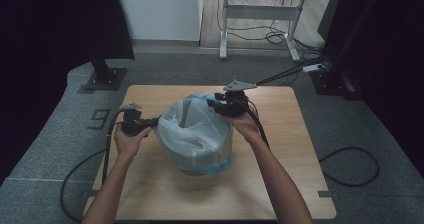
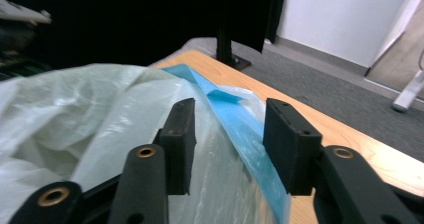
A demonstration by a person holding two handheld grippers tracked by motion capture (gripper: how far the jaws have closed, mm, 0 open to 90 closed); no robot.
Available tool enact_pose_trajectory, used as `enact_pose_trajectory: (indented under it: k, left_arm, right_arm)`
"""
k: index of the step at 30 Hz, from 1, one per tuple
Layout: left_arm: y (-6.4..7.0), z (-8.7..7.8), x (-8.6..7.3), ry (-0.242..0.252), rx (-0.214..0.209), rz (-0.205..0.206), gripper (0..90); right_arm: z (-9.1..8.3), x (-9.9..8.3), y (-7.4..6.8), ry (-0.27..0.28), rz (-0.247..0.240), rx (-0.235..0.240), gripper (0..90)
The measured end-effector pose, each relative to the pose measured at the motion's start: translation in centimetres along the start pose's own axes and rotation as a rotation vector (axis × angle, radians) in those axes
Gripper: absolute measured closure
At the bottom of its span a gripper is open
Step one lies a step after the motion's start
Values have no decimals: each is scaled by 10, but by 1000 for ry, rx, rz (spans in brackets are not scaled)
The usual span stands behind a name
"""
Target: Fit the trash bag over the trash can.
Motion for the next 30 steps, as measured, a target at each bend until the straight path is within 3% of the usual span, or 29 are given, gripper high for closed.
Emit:
enact_pose_trajectory:
  k: [3, 6, 11, 18, 24, 26, 30]
  left_arm:
    - [-2, -1, 0, -1, 0, 1, 865]
    - [-3, -1, 0, 2, 0, -1, 864]
    - [-4, -3, 1, 7, 2, -3, 859]
    - [-3, -1, 1, 4, -2, -2, 843]
    - [-2, 4, 2, -29, 14, 20, 787]
    - [-1, 2, 4, -17, 39, 27, 744]
    - [0, -2, 7, 12, 106, 71, 534]
  right_arm:
    - [7, 0, 2, -17, -4, -10, 621]
    - [10, 0, 8, -20, 25, -9, 728]
    - [11, 1, 13, -38, 33, 10, 889]
    - [11, 2, 21, -31, 52, -12, 892]
    - [17, -10, 35, -50, 110, -15, 892]
    - [18, -19, 41, -62, 137, -20, 892]
    - [22, -39, 49, -80, 161, -16, 892]
Point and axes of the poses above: each handheld gripper's, and its own axes: z roughly forward along the jaws, x roughly out of its top, y roughly to its right, the point moved 4 cm from there along z, roughly forward along the jaws
